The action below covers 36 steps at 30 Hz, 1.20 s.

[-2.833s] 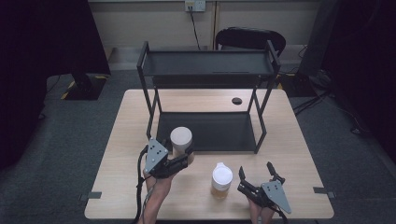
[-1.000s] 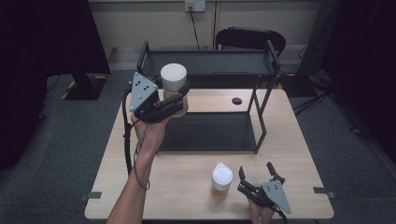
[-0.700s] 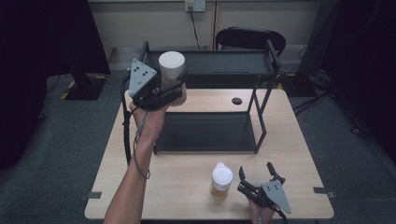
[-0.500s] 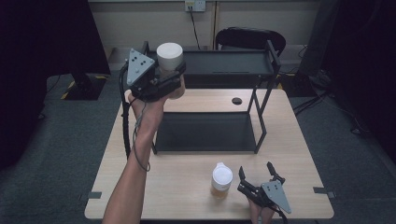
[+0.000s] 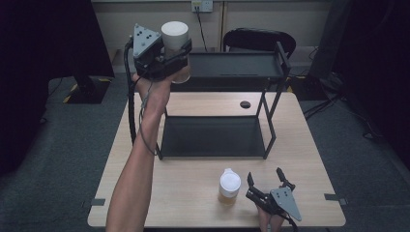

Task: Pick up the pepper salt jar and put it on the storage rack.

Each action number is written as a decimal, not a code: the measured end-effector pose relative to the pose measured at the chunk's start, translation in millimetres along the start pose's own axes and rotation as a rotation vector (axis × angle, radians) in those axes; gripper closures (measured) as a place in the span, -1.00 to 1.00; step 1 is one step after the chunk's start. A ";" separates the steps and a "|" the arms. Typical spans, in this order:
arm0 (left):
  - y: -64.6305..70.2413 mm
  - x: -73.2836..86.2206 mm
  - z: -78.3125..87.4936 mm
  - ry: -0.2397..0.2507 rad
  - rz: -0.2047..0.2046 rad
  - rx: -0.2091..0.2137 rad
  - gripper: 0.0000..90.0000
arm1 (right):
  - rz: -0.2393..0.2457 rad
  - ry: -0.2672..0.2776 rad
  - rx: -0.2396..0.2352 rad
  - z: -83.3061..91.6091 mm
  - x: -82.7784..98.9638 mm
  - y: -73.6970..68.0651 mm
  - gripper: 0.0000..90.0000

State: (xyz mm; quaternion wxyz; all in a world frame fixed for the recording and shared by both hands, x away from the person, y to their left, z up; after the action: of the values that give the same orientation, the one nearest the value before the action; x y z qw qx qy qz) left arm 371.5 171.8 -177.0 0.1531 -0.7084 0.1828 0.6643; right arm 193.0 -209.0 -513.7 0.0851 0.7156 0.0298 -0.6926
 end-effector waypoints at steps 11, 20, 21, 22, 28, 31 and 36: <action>-1.0 10.5 -29.6 0.003 -0.001 -0.053 -0.21 | -0.001 0.000 0.000 0.0 0.0 -0.1 -0.95; -0.7 13.4 -46.4 -0.028 0.003 -0.064 -0.21 | -0.001 0.000 0.000 0.0 0.0 -0.1 -0.95; -0.4 14.1 -47.6 -0.033 0.004 -0.068 -0.21 | -0.001 0.000 0.000 0.0 0.0 -0.1 -0.95; -0.5 14.5 -49.4 -0.038 0.004 -0.069 -0.21 | -0.001 0.000 0.000 0.0 0.0 0.0 -0.95; -2.5 14.8 -51.6 -0.059 0.014 -0.072 -0.21 | -0.001 0.000 -0.002 0.0 0.0 0.1 -0.95; -4.6 15.5 -51.5 -0.058 0.032 -0.071 -0.21 | -0.001 0.000 -0.002 0.0 0.0 0.1 -0.95; -7.4 17.2 -49.2 -0.052 0.051 -0.070 -0.22 | 0.000 0.000 -0.002 0.0 0.0 0.1 -0.95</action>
State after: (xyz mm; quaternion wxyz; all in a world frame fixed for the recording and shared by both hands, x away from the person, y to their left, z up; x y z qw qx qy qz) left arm 419.3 154.8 -190.8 0.1158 -0.6911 0.1733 0.6920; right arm 193.0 -209.1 -513.7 0.0855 0.7157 0.0306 -0.6925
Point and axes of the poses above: each handheld gripper's, and its own axes: z roughly backward along the jaws, x roughly out of its underside, y roughly to its right, the point moved 5 cm from there along -z, roughly forward along the jaws, and after that the axes turned 4 degrees about z, right-handed, at the moved point
